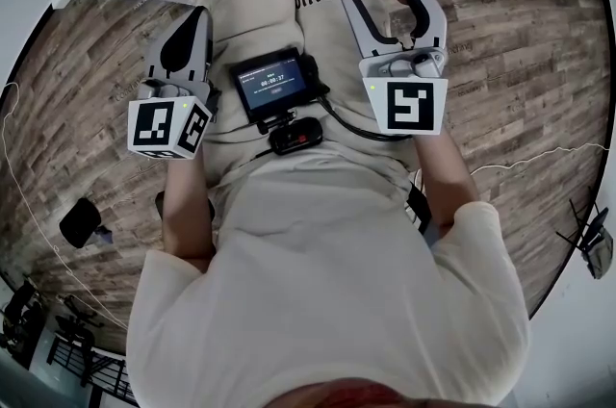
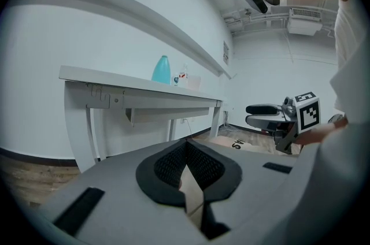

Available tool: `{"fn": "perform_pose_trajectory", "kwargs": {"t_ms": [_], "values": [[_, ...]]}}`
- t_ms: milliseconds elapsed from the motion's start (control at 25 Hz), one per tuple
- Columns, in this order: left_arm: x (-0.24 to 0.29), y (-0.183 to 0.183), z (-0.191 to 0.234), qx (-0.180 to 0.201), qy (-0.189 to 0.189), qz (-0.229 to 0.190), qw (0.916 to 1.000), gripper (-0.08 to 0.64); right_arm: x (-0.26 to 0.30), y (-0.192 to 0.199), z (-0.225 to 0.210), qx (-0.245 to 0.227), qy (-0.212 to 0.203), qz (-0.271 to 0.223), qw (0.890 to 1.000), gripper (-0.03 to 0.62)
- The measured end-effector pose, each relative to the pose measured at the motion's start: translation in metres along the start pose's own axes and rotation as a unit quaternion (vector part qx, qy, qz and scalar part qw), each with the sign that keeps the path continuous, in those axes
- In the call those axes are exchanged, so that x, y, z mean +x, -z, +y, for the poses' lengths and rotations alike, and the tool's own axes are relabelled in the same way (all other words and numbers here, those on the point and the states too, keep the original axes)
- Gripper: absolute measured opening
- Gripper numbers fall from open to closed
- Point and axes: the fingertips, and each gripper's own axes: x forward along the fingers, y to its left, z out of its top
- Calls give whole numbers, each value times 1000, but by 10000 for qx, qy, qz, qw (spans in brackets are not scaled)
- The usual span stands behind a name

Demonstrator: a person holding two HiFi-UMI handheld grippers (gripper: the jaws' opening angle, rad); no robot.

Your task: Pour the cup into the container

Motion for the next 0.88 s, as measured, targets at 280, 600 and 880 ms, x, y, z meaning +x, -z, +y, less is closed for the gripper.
{"fn": "perform_pose_trajectory", "kwargs": {"t_ms": [280,600,880], "values": [[-21,9,-10,-13,-69,12,10000,12,-14,-2,12,24,-87,-38,10000,270],[-44,22,-11,-67,-208,88,9997,12,-24,-7,28,-6,-236,-56,9997,270],[-87,28,-17,-126,-336,-17,9994,12,-46,-14,57,-23,-377,-81,9993,270]]}}
